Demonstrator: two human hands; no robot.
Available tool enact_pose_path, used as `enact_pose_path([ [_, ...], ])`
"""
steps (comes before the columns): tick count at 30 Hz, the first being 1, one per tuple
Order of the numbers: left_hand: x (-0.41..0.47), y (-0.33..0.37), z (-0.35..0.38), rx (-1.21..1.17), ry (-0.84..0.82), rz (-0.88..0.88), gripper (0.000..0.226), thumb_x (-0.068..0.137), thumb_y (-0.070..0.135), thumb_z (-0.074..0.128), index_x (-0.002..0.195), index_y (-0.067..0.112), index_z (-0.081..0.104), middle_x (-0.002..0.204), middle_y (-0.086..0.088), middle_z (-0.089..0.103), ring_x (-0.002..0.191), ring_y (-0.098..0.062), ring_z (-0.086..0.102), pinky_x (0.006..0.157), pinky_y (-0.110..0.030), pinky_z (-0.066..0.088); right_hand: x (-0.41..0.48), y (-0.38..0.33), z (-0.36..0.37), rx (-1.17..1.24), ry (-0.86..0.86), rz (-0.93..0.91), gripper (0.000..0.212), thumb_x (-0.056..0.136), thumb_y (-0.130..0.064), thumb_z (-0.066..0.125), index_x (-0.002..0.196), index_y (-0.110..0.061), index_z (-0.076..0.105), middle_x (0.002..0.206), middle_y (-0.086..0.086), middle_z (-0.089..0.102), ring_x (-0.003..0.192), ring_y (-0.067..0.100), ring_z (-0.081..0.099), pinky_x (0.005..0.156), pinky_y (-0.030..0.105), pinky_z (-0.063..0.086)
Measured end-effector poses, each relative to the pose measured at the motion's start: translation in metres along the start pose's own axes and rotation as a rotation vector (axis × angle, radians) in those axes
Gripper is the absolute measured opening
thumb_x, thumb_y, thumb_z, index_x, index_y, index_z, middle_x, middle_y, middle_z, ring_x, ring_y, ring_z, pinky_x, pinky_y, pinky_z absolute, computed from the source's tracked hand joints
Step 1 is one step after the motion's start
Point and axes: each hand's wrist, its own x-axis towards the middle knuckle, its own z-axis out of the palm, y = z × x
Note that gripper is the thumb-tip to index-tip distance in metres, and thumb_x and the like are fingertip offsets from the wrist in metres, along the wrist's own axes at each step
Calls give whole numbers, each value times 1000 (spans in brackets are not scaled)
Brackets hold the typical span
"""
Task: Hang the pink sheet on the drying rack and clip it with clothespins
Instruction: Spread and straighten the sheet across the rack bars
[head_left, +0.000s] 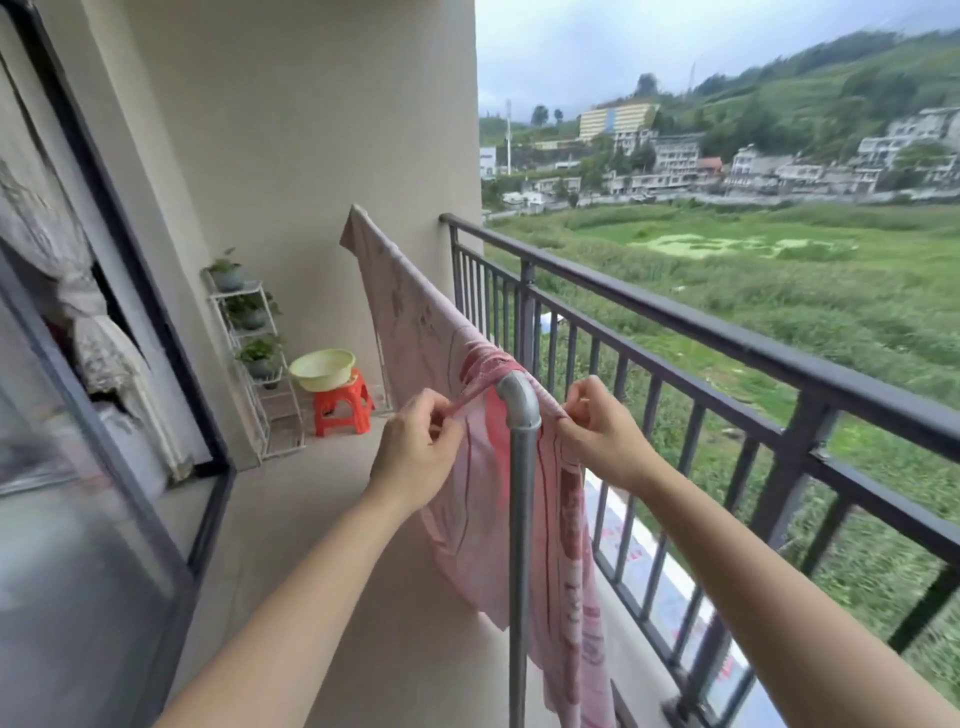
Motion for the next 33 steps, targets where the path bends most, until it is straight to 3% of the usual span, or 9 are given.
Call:
enact_pose_path([
  [7, 9, 12, -18, -103, 113, -9, 20, 79, 13, 49, 70, 29, 42, 58, 19, 54, 53, -1, 47, 51, -30, 35, -3, -5, -9, -81, -1, -42, 47, 87, -17, 61, 131, -34, 58, 75, -1, 54, 67, 4, 51, 68, 22, 44],
  [12, 31, 17, -31, 217, 115, 135, 51, 62, 56, 73, 83, 35, 31, 71, 14, 55, 61, -10, 52, 51, -30, 36, 0, -14, 5, -84, -3, -104, 29, 93, -17, 60, 108, -39, 70, 103, -16, 65, 96, -8, 59, 84, 17, 47],
  [15, 43, 15, -38, 361, 239, 299, 35, 75, 40, 68, 93, 26, 42, 78, -1, 59, 69, -30, 59, 53, -35, 43, 6, -20, 12, -99, 214, -101, 27, 92, -12, 61, 112, -27, 71, 101, -12, 73, 93, -1, 67, 84, 27, 57],
  [20, 52, 8, -59, 367, 183, 613, 21, 83, 22, 65, 102, 27, 74, 90, 5, 66, 82, -19, 61, 69, -33, 51, 25, -44, -13, -252, 472, -87, 25, 95, -17, 64, 118, -19, 72, 104, 2, 76, 90, 13, 72, 84, 38, 60],
  [25, 39, -3, -82, -85, 229, 317, 20, 81, 28, 74, 101, 32, 75, 86, 18, 72, 72, -1, 65, 67, -18, 49, 31, -69, -36, 102, 182, -264, 19, 97, -23, 64, 112, -20, 75, 89, -9, 77, 78, 9, 73, 74, 30, 61],
  [27, 29, -15, -89, -34, 221, 236, 15, 83, 24, 73, 98, 28, 76, 87, 6, 71, 76, -15, 66, 68, -25, 51, 26, -71, -31, 186, -134, -175, 25, 103, -29, 53, 115, -20, 72, 85, -15, 74, 75, 4, 69, 67, 19, 55],
  [29, 15, -29, -82, 165, 21, 216, 17, 89, 17, 68, 104, 20, 75, 92, -1, 65, 83, -20, 63, 75, -22, 47, 22, -63, -21, 106, -277, -90, 30, 107, -33, 41, 121, -23, 66, 107, -18, 70, 98, -3, 64, 88, 19, 49],
  [31, -5, -38, -68, 273, -155, 184, 24, 94, 12, 60, 115, 17, 71, 100, 1, 61, 91, -19, 61, 82, -16, 42, 18, -53, -12, 36, -187, -78, 29, 107, -36, 38, 123, -27, 61, 117, -16, 65, 108, -7, 58, 101, 28, 45],
  [33, -20, -40, -54, 338, -180, 182, 31, 96, 7, 51, 123, 15, 64, 110, -1, 60, 101, -22, 60, 87, -29, 46, 12, -47, -2, -60, 29, -138, 27, 107, -39, 36, 124, -32, 55, 103, -14, 65, 91, -6, 60, 86, 33, 50],
])
